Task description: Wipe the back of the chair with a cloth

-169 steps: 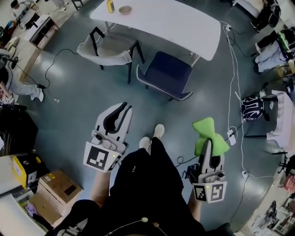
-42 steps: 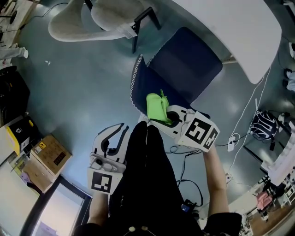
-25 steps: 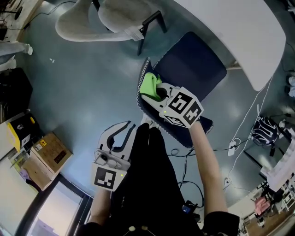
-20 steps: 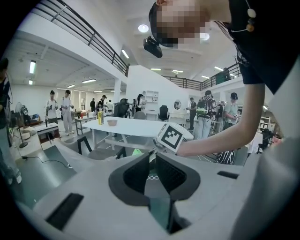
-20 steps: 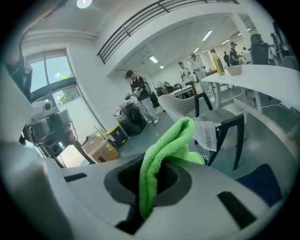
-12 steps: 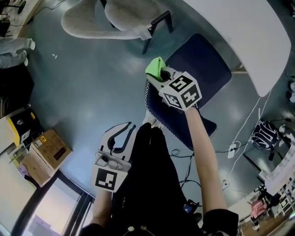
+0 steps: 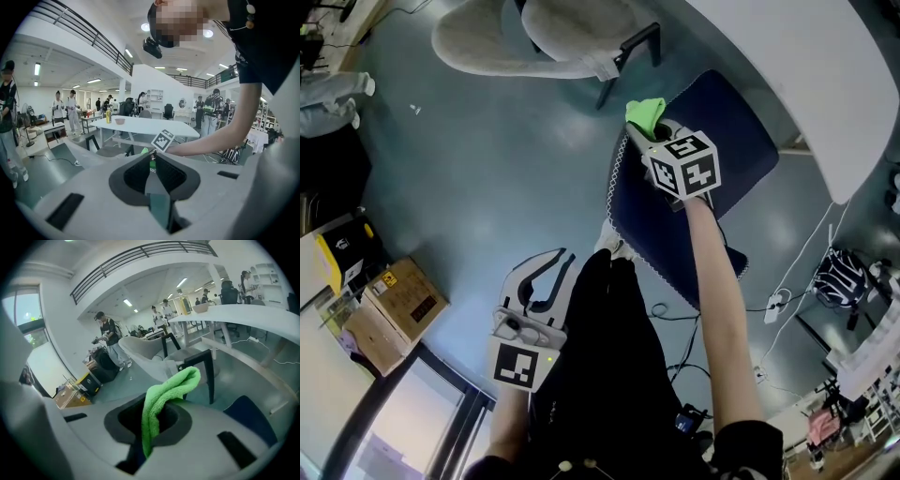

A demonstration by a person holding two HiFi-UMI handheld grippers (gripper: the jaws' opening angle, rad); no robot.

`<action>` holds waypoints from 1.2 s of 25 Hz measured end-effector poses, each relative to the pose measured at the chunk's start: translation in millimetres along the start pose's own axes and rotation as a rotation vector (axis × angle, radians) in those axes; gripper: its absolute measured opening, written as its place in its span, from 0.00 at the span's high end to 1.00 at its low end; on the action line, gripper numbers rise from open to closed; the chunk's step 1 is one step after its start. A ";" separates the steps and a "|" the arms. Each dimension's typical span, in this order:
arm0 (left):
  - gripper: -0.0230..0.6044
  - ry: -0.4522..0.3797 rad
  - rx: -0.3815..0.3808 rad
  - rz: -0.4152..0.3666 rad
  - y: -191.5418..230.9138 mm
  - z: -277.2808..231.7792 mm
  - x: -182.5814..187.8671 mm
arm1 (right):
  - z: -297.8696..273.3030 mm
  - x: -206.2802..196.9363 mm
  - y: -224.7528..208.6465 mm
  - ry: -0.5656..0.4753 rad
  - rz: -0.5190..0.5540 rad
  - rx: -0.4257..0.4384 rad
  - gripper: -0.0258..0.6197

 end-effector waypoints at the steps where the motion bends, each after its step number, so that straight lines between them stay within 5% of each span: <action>1: 0.90 0.005 0.001 0.000 1.4 0.6 -0.5 | 1.9 -4.0 -7.2 0.017 0.008 -0.015 0.93; 12: 0.90 0.035 -0.009 0.012 6.5 -10.6 -6.7 | 24.5 -145.7 -91.5 0.466 0.153 -0.113 0.93; 20: 0.90 0.061 -0.036 0.002 4.9 -15.6 -10.8 | 28.4 -264.1 -98.7 0.749 0.040 -0.054 0.93; 30: 0.90 0.039 -0.056 0.000 1.9 -19.9 -7.4 | 41.7 -285.8 -85.4 0.778 -0.139 0.096 0.93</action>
Point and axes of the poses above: the fingertips, and each gripper's own axes: z backward along the fingers, y to its left, x out of its top, the point moved 7 cm from there along z, backward along the fingers, and after that the axes turned 7 degrees about -x, right-handed, at the moved point
